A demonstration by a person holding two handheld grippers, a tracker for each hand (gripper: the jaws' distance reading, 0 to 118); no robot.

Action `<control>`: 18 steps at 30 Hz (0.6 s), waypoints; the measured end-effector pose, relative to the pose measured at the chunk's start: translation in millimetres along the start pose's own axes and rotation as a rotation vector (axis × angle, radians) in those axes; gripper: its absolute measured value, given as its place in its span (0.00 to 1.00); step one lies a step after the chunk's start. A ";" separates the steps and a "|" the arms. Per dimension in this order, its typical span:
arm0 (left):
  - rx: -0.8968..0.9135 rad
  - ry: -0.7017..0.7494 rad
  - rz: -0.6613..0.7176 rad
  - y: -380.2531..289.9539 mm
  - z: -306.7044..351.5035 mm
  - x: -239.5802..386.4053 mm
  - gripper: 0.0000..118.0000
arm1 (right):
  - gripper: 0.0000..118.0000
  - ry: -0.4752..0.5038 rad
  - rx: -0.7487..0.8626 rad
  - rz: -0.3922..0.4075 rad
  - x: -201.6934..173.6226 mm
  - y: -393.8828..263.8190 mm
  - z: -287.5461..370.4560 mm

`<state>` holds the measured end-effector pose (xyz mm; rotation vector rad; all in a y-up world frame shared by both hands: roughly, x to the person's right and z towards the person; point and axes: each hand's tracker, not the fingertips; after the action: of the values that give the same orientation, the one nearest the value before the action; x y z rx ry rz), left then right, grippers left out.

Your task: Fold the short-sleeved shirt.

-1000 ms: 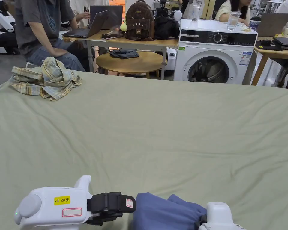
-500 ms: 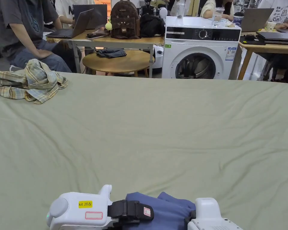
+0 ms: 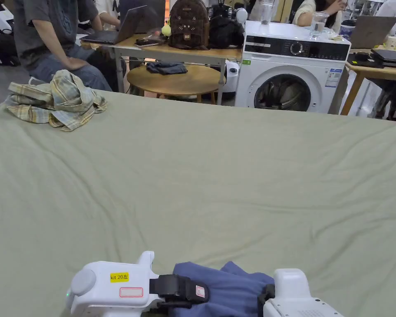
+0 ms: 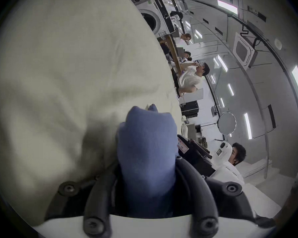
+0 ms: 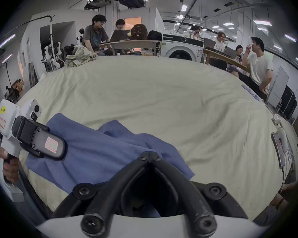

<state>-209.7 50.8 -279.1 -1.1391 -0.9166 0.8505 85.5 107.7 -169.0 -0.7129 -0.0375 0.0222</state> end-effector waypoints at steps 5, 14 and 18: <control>0.034 0.046 -0.034 8.6 35.3 17.7 0.22 | 0.00 0.043 0.078 -0.022 -8.5 16.7 0.6; 0.171 0.220 -0.040 33.8 173.3 18.9 0.22 | 0.00 0.126 0.276 0.020 -70.6 69.0 4.2; 0.194 0.300 -0.025 44.3 248.0 8.9 0.22 | 0.00 0.176 0.317 0.045 -104.0 91.5 3.6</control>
<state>-437.8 158.2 -280.5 -1.0491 -0.5864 0.7080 -19.3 175.8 -229.0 -0.3970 0.1479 0.0078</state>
